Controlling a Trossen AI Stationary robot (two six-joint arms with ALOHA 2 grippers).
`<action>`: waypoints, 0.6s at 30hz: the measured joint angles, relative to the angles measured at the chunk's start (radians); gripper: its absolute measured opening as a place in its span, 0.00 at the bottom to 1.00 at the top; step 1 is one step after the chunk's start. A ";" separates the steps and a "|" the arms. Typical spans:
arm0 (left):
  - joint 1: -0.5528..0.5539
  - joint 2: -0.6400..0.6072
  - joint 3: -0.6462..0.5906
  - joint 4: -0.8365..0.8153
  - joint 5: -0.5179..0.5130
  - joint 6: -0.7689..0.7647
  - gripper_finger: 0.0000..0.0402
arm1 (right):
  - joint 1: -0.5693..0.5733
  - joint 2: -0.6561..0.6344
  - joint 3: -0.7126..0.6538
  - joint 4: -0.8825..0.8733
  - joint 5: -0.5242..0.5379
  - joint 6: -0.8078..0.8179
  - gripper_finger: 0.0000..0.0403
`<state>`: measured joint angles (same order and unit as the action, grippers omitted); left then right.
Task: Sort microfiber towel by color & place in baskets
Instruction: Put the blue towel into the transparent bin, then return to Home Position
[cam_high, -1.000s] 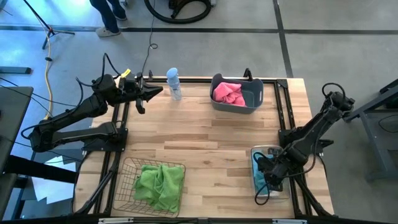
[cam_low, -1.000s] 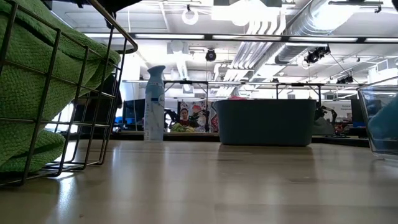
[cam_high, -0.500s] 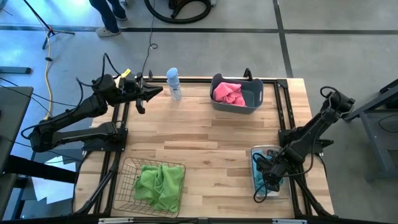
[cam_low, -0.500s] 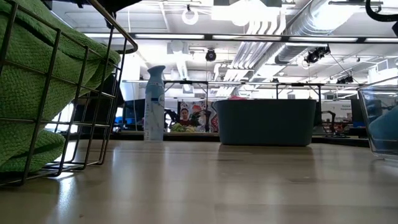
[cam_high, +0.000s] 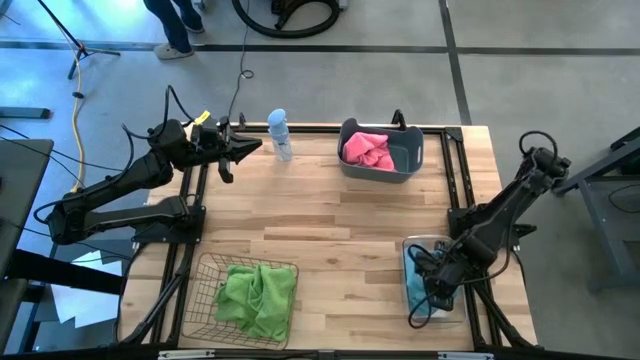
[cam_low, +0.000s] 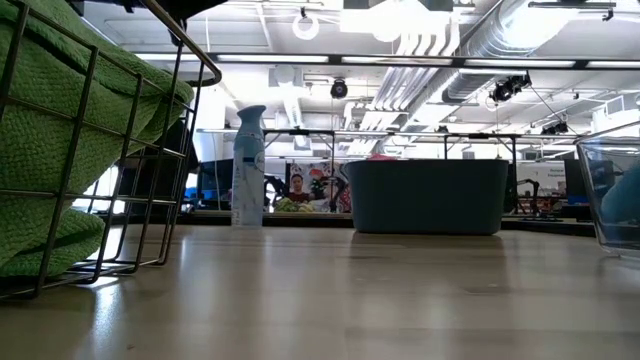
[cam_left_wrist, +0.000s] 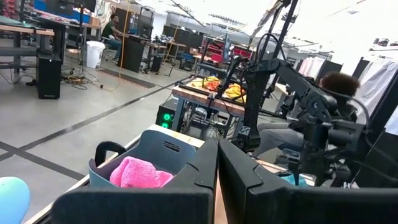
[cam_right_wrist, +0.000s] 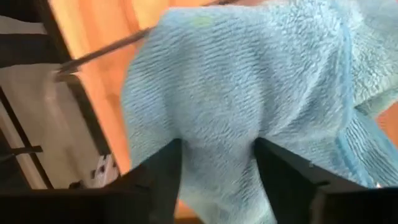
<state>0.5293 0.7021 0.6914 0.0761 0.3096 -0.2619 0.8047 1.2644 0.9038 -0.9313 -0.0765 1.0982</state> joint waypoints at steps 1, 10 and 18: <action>0.000 0.000 0.000 0.000 0.000 0.000 0.00 | 0.000 0.000 0.022 -0.022 0.000 -0.005 0.51; 0.000 0.000 0.000 0.002 0.002 0.002 0.00 | 0.000 0.000 0.246 -0.276 0.001 -0.032 0.71; 0.000 -0.043 0.000 0.086 0.026 -0.022 0.00 | 0.000 -0.001 0.404 -0.291 0.041 0.005 0.68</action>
<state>0.5295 0.6588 0.6914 0.1619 0.3358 -0.2840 0.8047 1.2636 1.3079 -1.2221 -0.0352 1.1031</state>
